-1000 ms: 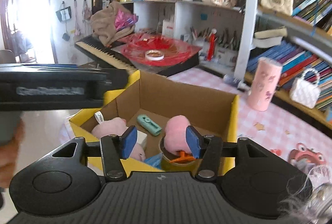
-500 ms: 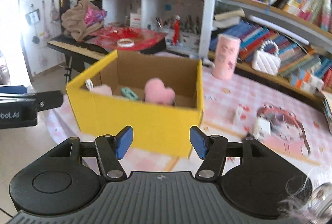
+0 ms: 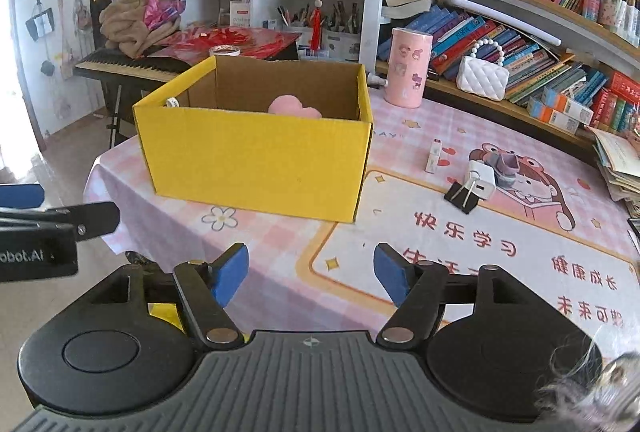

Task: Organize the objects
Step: 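Withdraw both tools from the yellow box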

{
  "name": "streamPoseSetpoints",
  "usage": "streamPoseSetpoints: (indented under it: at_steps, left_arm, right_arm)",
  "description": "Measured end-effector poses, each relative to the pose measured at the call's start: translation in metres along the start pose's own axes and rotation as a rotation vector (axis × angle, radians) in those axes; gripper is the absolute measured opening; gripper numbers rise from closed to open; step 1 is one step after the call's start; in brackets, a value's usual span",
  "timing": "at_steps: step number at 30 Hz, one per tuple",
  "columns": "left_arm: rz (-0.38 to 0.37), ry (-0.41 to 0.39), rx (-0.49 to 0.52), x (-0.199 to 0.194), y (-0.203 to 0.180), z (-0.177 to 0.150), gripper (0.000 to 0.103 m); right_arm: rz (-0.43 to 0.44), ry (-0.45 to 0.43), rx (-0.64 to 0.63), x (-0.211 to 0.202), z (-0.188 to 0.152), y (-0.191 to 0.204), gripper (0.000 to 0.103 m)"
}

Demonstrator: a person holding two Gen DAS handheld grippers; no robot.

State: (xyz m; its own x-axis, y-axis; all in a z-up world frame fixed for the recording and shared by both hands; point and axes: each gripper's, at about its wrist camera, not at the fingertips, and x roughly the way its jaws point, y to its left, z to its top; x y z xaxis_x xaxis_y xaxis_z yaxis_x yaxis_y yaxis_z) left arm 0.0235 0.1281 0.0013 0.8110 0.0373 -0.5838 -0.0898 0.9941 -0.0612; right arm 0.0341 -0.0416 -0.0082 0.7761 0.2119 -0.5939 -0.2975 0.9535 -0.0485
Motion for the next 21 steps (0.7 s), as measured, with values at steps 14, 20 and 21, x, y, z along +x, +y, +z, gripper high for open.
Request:
streamPoseSetpoints:
  at_steps: [14, 20, 21]
  left_arm:
    - [-0.084, 0.028, 0.018, -0.005, -0.023, -0.011, 0.094]
    - [-0.133, 0.037, 0.046, -0.006, -0.038, -0.014, 0.094]
    - [-0.142, 0.038, 0.052, -0.005, -0.041, -0.014, 0.094]
  right_arm:
    - [-0.107, 0.015, 0.091, -0.028, -0.028, -0.028, 0.078]
    - [-0.163, 0.014, 0.136, -0.041, -0.038, -0.041, 0.079]
    - [-0.171, 0.014, 0.141, -0.043, -0.040, -0.043, 0.079]
